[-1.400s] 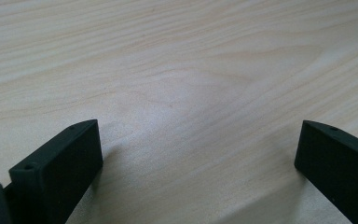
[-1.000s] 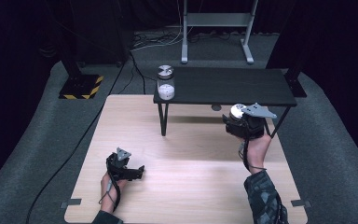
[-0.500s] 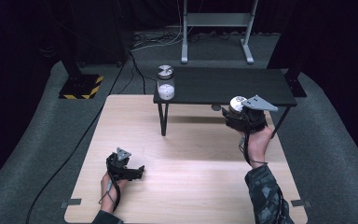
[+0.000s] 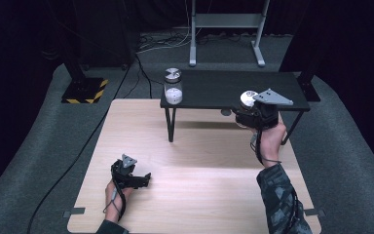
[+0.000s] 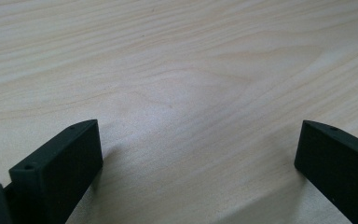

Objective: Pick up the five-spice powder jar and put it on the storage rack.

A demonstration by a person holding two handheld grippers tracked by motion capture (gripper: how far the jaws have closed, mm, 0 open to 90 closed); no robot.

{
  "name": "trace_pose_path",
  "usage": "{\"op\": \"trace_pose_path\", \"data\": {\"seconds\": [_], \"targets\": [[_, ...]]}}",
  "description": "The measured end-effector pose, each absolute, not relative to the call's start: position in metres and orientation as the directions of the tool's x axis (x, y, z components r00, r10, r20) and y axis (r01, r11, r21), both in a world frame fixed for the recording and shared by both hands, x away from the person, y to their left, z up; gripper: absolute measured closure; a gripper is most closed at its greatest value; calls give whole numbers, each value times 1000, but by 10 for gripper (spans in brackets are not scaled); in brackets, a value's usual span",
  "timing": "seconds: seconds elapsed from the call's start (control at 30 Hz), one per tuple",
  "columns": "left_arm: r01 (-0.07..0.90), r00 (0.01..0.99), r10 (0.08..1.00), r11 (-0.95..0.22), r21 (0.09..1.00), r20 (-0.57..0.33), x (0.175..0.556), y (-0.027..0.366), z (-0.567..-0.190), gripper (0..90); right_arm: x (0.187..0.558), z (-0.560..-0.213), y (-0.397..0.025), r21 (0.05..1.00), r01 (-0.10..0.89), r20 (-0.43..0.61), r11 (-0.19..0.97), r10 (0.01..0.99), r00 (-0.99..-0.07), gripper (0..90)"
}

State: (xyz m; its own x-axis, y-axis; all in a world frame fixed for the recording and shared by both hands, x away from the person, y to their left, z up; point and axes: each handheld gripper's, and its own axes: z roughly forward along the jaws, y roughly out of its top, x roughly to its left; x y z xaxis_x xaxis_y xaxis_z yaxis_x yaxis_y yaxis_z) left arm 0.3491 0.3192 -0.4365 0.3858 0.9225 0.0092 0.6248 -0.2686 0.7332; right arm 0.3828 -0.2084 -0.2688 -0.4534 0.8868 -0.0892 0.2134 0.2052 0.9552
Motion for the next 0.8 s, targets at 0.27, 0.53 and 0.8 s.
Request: {"op": "trace_pose_path", "data": {"seconds": [0.27,0.53,0.8], "targets": [[625,385,923,-268,733,8,349,319,-437,4,389,-256,-205,955,198,-109,222,880,-462,297],[626,386,922,-268,732,8,349,319,-436,4,402,-243,-200,951,201,-113,233,873,-475,297],[626,386,922,-269,732,8,349,319,-436,4,420,-234,-195,948,222,-94,227,870,-485,297]]}}
